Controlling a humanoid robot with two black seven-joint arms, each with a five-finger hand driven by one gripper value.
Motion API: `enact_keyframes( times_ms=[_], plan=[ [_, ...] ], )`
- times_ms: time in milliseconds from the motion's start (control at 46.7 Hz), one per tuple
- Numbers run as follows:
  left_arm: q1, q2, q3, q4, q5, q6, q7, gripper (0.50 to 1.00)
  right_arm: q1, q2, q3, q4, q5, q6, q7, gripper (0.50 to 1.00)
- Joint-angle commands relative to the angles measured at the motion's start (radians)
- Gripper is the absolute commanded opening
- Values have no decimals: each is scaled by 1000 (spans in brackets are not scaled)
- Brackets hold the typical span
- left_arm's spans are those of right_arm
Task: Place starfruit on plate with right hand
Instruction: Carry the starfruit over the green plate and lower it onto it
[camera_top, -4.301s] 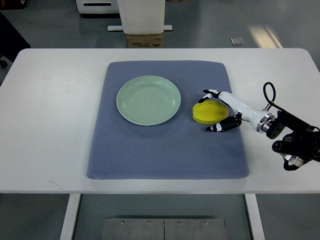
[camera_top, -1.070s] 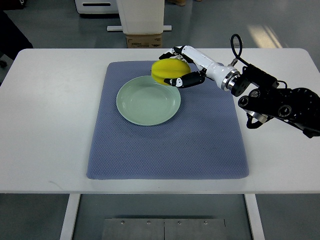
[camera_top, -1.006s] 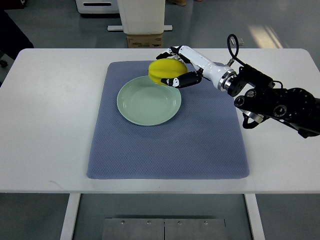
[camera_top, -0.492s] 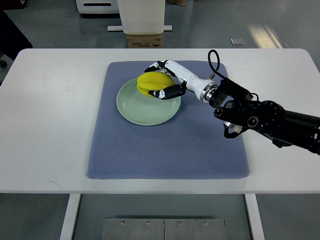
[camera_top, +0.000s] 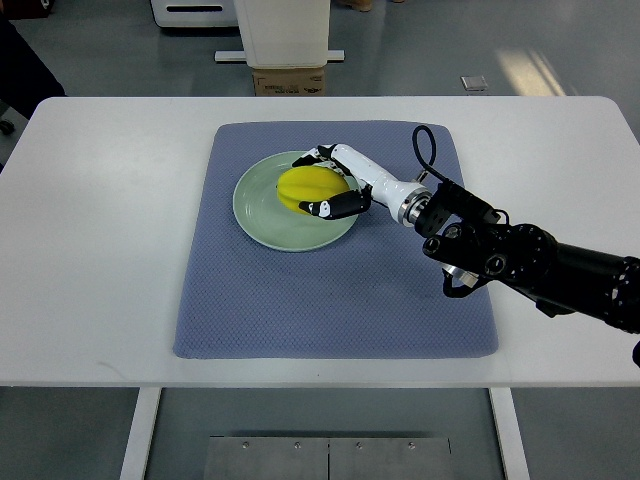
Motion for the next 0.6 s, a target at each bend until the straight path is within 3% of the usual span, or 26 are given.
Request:
enact_keyframes(
  times_ms=[0,235,321,385,428,514,578],
  plan=[
    [0,0,0,0,0,0,0,1000,-4,0,1,-5,0,0,1,500],
    [0,0,0,0,0,0,0,1000,-12,0,1,-5,0,-3,3,506],
    [0,0,-1,0,0,0,0,1000,-13,0,4,-5,0,-4,3,568],
    [0,0,-1,0,0,0,0,1000,-13,0,19,-5,0,-4,3,677],
    [0,0,-1,0,0,0,0,1000,-15,0,31,-3,0,-6,3,723],
    [0,0,0,0,0,0,0,1000,-21,0,37,-3,0,-6,3,753],
    [0,0,0,0,0,0,0,1000,-22,0,39,-2,0,-6,4,805]
  ],
)
